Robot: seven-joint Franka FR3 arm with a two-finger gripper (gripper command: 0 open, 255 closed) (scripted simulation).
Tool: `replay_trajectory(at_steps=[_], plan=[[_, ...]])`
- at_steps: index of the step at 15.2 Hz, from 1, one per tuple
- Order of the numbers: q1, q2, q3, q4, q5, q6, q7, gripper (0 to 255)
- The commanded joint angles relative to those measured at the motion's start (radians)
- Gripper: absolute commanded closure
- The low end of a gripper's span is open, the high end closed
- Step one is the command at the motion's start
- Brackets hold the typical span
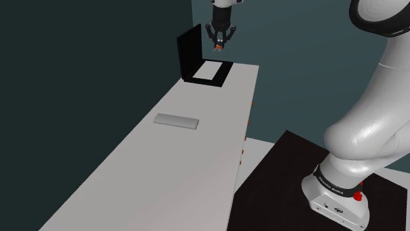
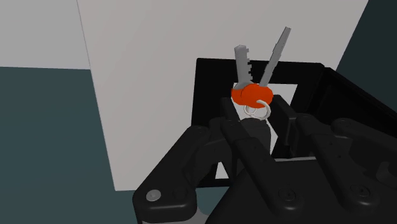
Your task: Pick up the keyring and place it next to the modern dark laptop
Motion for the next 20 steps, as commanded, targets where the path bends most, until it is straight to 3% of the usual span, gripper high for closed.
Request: replay_trajectory(at_steps=[1,20], plan=[[-0.005,-0.007,-0.001,-0.033,0.004,0.028,-0.001,255],[-0.018,0.001,-0.012,-0.279,-0.014,0.279,0.025,255]])
